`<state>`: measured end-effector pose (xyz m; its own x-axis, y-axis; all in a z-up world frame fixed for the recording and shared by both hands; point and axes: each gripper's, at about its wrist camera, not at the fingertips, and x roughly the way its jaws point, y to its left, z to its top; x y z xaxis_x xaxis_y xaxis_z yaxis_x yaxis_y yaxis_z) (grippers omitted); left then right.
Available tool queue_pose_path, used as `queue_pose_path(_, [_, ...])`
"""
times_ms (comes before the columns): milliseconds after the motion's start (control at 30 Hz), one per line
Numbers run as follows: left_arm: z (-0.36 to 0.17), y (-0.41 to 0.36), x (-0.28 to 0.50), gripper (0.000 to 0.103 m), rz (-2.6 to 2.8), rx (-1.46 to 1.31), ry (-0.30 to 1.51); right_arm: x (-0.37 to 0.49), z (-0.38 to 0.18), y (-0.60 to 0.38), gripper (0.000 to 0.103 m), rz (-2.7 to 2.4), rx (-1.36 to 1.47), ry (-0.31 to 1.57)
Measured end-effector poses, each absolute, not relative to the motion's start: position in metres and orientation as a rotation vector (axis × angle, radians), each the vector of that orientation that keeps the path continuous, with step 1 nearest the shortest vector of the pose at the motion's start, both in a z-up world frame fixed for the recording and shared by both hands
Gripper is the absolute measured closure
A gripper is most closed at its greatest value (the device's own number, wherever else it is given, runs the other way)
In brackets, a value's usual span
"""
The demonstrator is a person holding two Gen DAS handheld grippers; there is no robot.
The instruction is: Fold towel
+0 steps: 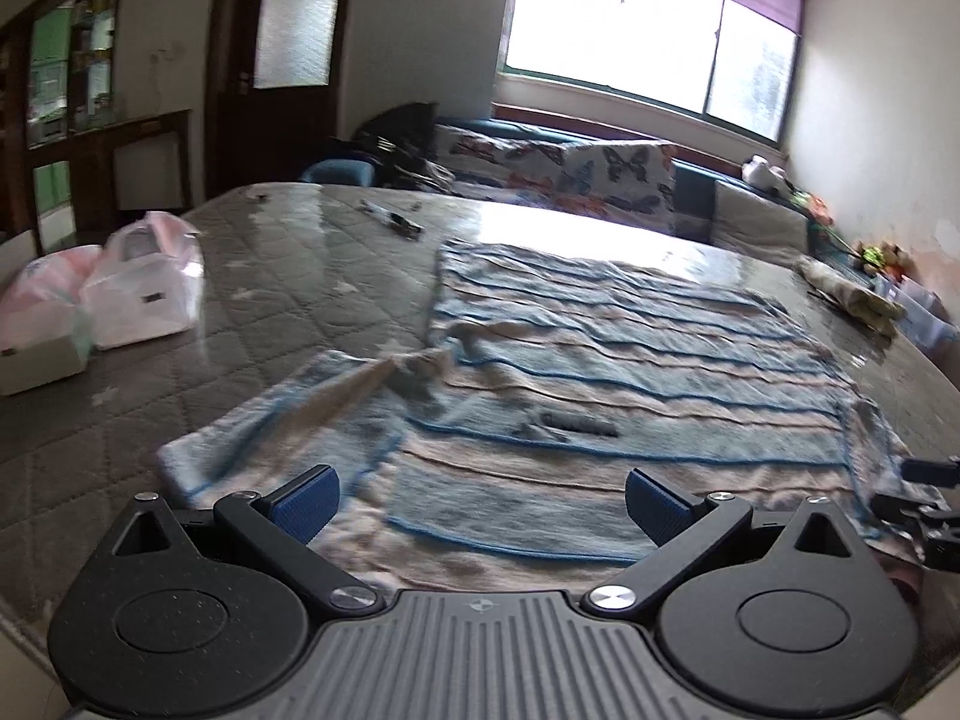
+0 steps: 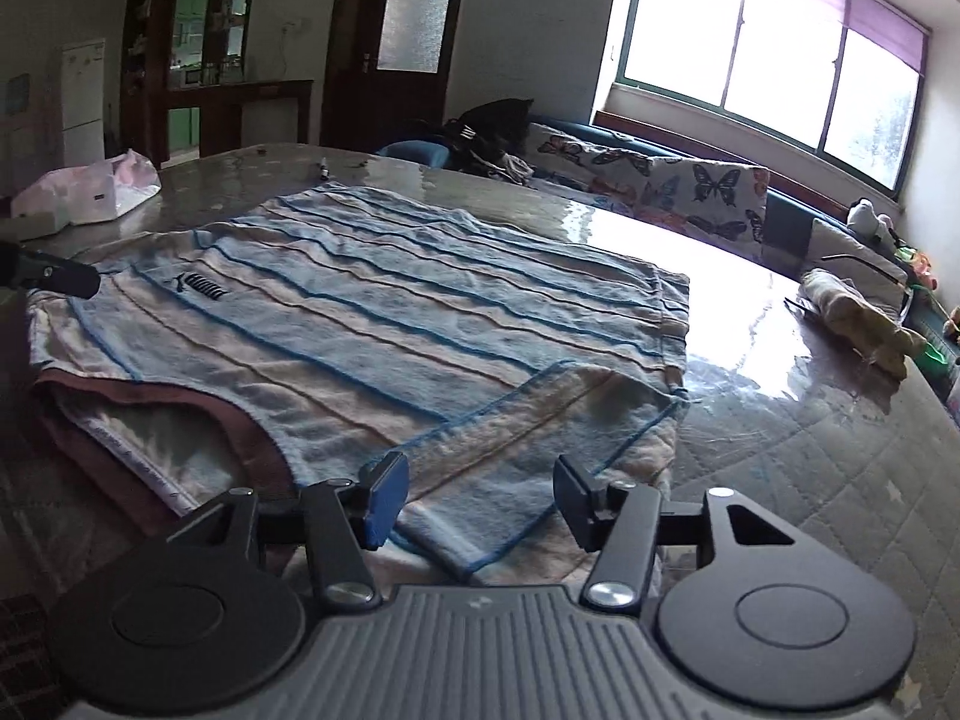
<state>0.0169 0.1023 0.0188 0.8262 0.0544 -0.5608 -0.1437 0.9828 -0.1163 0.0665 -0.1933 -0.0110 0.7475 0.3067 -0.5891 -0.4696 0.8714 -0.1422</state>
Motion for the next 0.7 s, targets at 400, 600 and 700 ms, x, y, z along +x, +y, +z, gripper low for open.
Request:
queue_pose_path(400, [0.011, 0.173, 0.013, 0.003, 0.415, -0.332, 0.582, 0.073, -0.010, -0.206, 0.047, 0.390, -0.174, 0.607])
queue_pose_path(600, [0.007, 0.190, 0.010, 0.029, 0.443, -0.394, 0.587, 0.075, -0.013, -0.209, 0.046, 0.379, -0.144, 0.621])
queue_pose_path(700, [0.005, 0.193, 0.010, 0.056, 0.437, -0.416, 0.577, 0.076, -0.014, -0.208, 0.045, 0.377, -0.143, 0.620])
